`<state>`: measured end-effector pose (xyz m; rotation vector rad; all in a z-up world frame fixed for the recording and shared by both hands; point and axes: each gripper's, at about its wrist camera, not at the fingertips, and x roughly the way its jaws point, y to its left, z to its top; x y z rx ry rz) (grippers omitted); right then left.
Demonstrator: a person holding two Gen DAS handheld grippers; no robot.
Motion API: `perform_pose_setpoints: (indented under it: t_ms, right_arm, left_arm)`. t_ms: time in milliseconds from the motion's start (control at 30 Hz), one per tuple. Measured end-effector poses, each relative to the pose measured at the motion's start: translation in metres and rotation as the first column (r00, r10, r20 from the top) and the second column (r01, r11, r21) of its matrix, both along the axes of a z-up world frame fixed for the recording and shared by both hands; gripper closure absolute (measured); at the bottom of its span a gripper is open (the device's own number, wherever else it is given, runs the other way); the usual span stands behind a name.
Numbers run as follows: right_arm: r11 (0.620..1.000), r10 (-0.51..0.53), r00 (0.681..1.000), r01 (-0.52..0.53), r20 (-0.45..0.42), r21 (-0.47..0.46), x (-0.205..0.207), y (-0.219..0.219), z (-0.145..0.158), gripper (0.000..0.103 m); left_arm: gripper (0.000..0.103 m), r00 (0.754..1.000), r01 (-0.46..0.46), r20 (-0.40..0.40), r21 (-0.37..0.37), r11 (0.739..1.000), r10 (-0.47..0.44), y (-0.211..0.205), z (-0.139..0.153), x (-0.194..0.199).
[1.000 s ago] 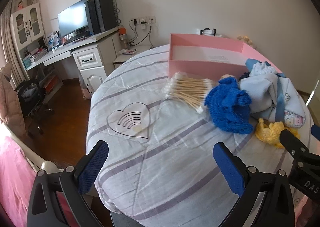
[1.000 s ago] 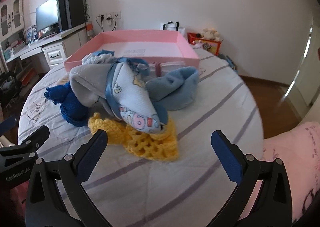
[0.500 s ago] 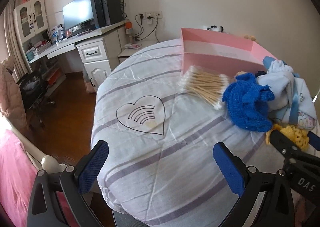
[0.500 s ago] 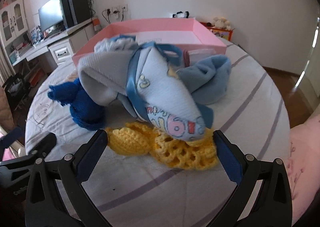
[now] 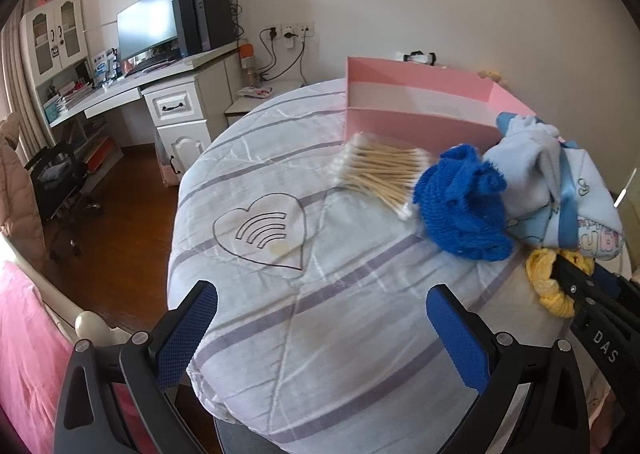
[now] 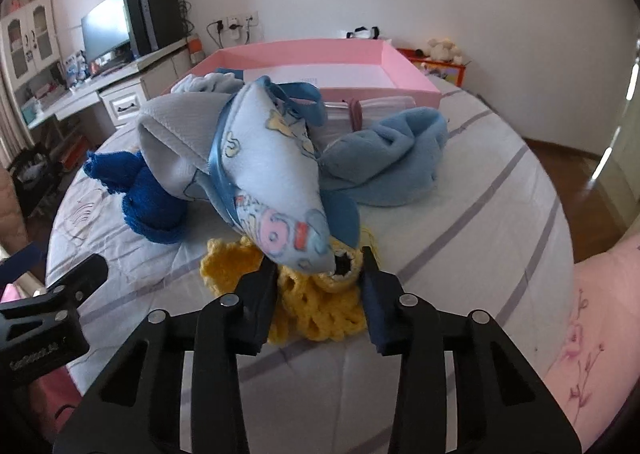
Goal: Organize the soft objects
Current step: 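Reach the right tool to the yellow crocheted toy and close on it, then grasp the blue knitted toy with the left tool while the right lifts the yellow toy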
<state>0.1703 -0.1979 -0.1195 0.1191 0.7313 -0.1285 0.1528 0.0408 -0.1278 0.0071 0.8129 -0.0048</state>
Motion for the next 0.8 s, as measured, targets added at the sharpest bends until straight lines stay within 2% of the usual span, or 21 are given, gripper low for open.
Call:
perform_pose_setpoints:
  t_ms: [233,467,800]
  right_arm:
    - [1.0,-0.004,1.0,0.004,0.003,0.022,-0.013,-0.017,0.005,0.076]
    - [0.994,-0.099,0.995,0.099,0.013,0.056,-0.023,-0.051,0.011,0.076]
    - [0.969,-0.246,0.965,0.243,0.091,0.042,-0.029,-0.091,0.03,0.076]
  left_arm:
    - [0.0,1.0,0.027,0.006,-0.03,0.999,-0.027,-0.012,0.011,-0.009]
    - [0.0,0.999,0.047,0.023,-0.045,0.998,-0.046,-0.022,0.025,-0.016]
    - [0.0,0.998,0.048,0.037,-0.041,0.998,-0.046,-0.037,0.031,0.001]
